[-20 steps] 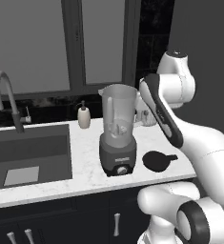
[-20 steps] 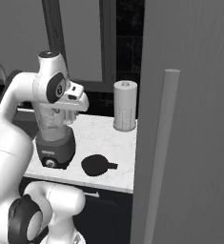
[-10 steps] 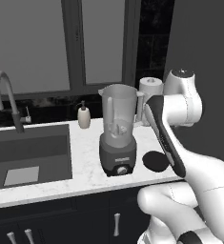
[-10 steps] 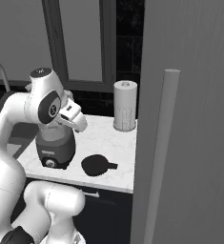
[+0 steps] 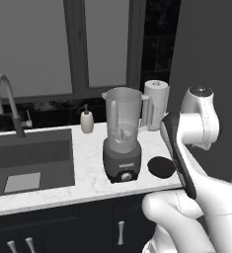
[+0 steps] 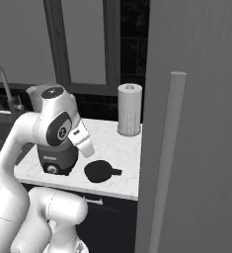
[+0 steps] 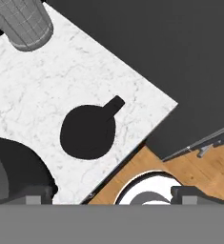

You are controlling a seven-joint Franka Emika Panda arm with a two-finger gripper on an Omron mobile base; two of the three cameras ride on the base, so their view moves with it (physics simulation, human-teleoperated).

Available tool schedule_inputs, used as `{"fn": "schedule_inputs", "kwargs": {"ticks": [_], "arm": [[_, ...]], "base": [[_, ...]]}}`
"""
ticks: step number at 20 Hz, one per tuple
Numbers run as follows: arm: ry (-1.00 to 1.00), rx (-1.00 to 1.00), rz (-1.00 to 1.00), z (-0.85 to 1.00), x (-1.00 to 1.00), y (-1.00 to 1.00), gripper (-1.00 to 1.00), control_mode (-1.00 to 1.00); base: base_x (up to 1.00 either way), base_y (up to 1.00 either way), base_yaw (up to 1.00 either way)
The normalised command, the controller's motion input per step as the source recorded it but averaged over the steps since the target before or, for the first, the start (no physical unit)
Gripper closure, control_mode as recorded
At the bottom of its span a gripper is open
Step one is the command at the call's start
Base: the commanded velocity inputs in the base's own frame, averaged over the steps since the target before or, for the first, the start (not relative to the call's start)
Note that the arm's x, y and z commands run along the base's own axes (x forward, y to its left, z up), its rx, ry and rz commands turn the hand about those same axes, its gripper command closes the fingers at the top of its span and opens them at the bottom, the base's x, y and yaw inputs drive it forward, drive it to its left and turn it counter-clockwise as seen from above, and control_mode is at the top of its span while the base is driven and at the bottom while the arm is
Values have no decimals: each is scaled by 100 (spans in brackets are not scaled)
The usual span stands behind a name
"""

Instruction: Close the lid blender by securely placing the lid on top.

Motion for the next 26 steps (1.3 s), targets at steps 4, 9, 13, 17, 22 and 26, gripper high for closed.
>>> {"fn": "schedule_inputs", "kwargs": {"ticks": [4, 9, 13, 17, 22, 26], "arm": [[2, 5, -32, -27, 0, -45, -100, -100], [6, 0, -28, -31, 6, -26, -100, -100], [10, 1, -23, -36, 22, -14, -100, -100], [10, 5, -20, -32, 26, -9, -100, -100], [5, 10, -14, -26, 20, -12, -100, -100], [0, 12, -7, -26, 12, -11, -100, -100]], "base": [[0, 0, 0], [0, 0, 0], [0, 0, 0], [0, 0, 0], [0, 0, 0], [0, 0, 0]]}}
